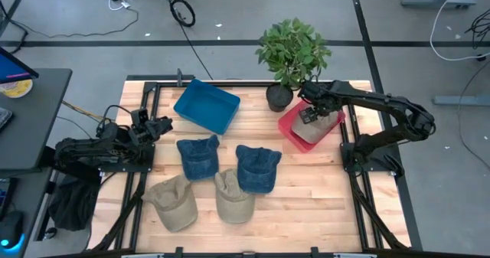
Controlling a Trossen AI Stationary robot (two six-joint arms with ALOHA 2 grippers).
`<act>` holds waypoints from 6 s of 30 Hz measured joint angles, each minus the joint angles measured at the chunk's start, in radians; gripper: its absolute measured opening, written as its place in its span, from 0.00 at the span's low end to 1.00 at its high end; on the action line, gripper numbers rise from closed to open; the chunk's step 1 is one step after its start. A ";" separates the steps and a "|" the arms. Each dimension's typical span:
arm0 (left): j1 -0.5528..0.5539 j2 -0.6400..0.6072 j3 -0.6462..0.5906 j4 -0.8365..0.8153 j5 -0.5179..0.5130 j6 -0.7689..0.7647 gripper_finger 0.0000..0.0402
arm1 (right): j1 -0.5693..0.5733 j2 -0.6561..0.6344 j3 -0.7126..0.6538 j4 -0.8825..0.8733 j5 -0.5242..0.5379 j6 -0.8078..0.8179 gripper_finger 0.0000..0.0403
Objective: Pick & Place hat
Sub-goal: Put the right brown cap into the red bin, then put the left brown cap into the red bin
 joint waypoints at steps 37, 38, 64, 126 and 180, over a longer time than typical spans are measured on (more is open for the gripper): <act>0.000 0.000 0.000 0.000 -0.069 0.001 0.01 | 0.044 -0.152 -0.145 0.223 -0.259 0.118 0.62; 0.000 0.000 0.000 0.000 -0.069 0.001 0.01 | 0.044 -0.166 -0.145 0.223 -0.248 0.129 0.62; 0.000 0.000 0.000 0.000 -0.044 0.000 0.01 | 0.155 -0.422 -0.145 0.686 -0.187 0.411 0.62; 0.001 0.223 0.391 -0.096 0.179 0.192 0.01 | 0.348 -0.420 -0.145 0.819 -0.059 0.460 0.62; -0.786 1.244 1.617 -0.516 0.050 0.551 0.01 | 0.344 -0.420 -0.145 0.864 -0.063 0.388 0.62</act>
